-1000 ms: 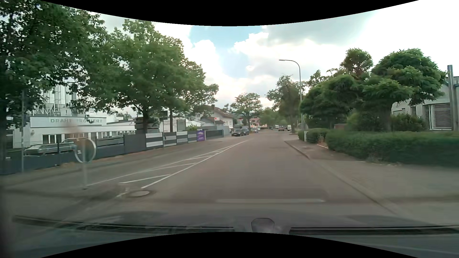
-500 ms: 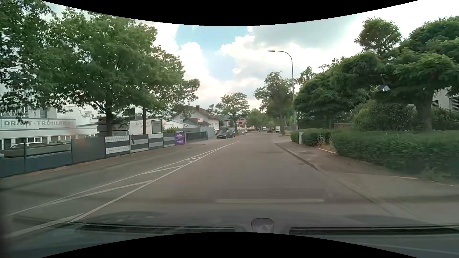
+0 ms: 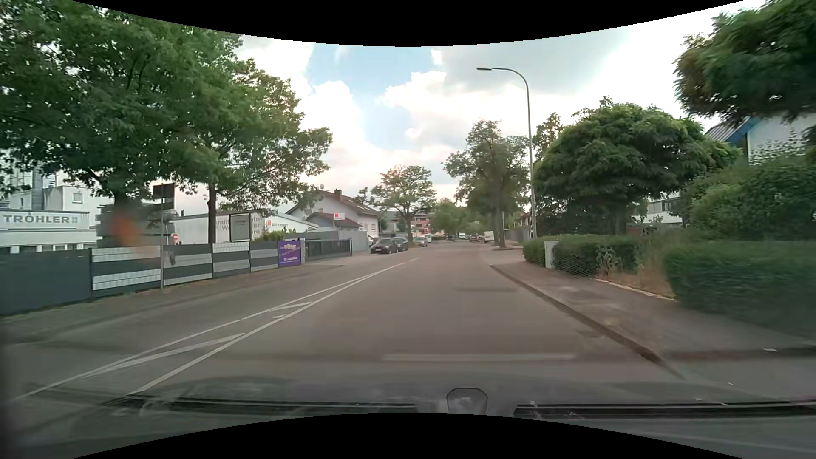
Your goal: Follow the waypoints while adhering to traffic rules and regulations
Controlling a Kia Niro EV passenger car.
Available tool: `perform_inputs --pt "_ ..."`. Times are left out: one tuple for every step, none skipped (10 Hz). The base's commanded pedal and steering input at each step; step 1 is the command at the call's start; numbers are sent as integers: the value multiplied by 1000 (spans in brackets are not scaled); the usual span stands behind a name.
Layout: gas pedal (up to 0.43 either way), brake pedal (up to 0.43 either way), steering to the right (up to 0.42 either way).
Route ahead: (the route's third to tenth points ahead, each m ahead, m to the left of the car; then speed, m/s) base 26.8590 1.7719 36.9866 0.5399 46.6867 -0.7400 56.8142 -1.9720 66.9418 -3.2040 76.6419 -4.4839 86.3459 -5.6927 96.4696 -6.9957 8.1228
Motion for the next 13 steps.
perform_inputs --pt "189 0 21" --pt "189 0 20" --pt "189 0 20" --pt "169 0 19" --pt "169 0 18" --pt "157 0 17" --pt "157 0 16" --pt "157 0 15" --pt "157 0 14" --pt "157 0 11" --pt "157 0 10" --pt "157 0 11" --pt "150 0 9"
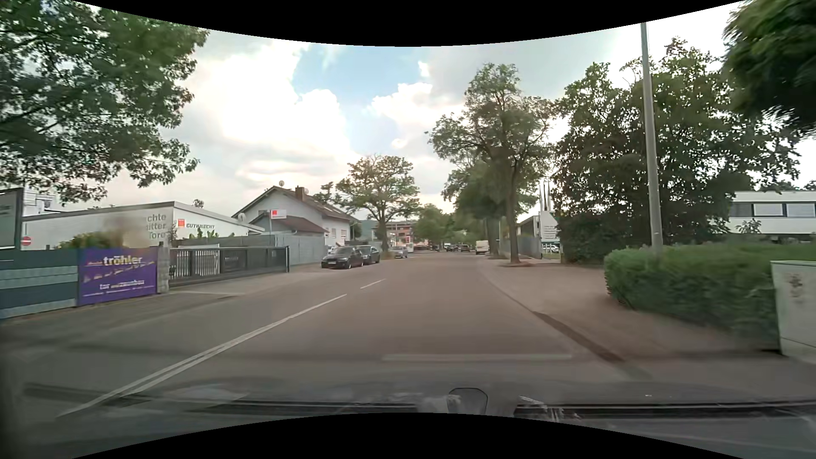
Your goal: Follow the waypoints while adhering to traffic rules and regulations
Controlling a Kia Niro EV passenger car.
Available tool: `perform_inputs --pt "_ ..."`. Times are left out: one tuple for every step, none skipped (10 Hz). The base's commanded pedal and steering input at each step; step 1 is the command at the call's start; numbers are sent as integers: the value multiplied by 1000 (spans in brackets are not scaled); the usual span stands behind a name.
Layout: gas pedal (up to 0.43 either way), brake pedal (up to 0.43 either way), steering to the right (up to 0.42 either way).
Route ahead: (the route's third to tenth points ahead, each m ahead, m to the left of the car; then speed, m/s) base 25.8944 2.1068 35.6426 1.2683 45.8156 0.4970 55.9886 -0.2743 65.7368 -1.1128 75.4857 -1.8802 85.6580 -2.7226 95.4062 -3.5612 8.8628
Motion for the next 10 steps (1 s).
perform_inputs --pt "150 0 8" --pt "150 0 8" --pt "150 0 8" --pt "150 0 8" --pt "150 0 10" --pt "150 0 11" --pt "150 0 10" --pt "150 0 11" --pt "150 0 12" --pt "150 0 13"
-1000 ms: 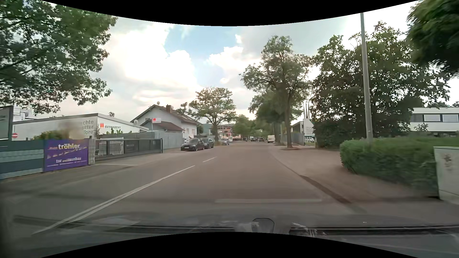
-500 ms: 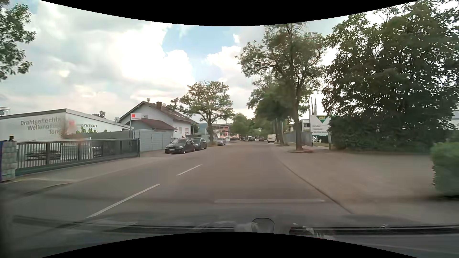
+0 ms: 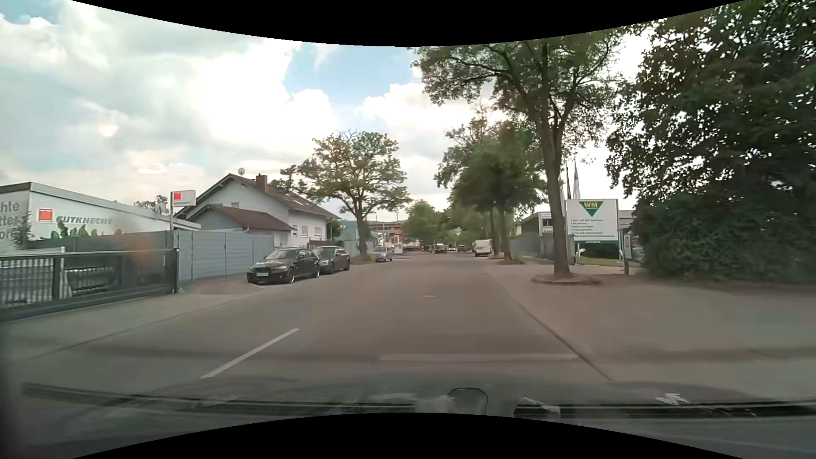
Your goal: Follow the waypoints while adhering to traffic rules and regulations
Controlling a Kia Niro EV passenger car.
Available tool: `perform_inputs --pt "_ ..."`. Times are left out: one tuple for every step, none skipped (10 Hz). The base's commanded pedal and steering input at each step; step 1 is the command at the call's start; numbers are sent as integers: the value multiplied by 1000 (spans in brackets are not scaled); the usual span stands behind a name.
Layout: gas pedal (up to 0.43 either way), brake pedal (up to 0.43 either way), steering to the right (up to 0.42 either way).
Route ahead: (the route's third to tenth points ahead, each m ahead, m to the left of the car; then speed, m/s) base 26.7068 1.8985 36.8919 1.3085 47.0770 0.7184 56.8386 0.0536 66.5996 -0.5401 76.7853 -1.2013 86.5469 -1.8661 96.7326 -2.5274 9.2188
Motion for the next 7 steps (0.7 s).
perform_inputs --pt "138 0 13" --pt "118 0 13" --pt "118 0 13" --pt "118 0 14" --pt "118 0 14" --pt "118 0 14" --pt "118 0 14"
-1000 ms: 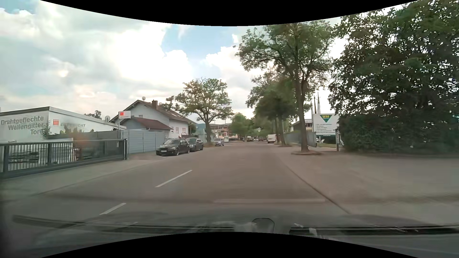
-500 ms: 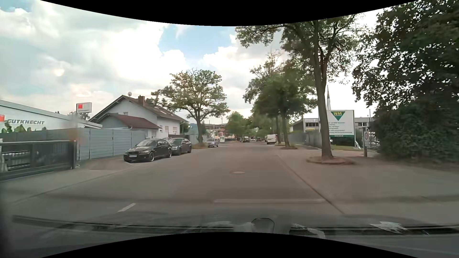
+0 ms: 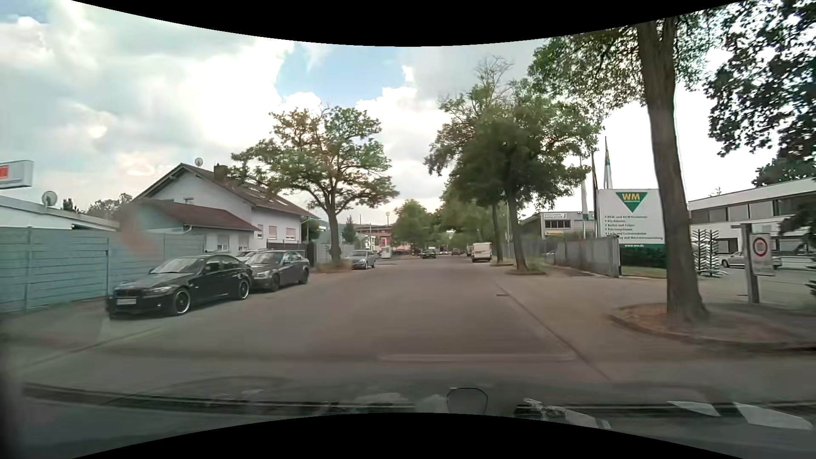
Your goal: Follow the waypoints while adhering to traffic rules and regulations
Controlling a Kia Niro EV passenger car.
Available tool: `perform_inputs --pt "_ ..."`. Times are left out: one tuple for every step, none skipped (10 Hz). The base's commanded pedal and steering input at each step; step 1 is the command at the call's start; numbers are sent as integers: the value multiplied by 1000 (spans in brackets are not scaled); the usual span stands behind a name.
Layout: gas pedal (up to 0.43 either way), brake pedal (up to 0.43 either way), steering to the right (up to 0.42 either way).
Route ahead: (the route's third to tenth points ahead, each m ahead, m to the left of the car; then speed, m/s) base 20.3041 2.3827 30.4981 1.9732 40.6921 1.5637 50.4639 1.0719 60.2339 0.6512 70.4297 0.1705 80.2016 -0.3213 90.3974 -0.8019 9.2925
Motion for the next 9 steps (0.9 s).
perform_inputs --pt "118 0 14" --pt "118 0 14" --pt "130 0 14" --pt "130 0 14" --pt "130 0 14" --pt "130 0 14" --pt "130 0 14" --pt "130 0 12" --pt "130 0 12"
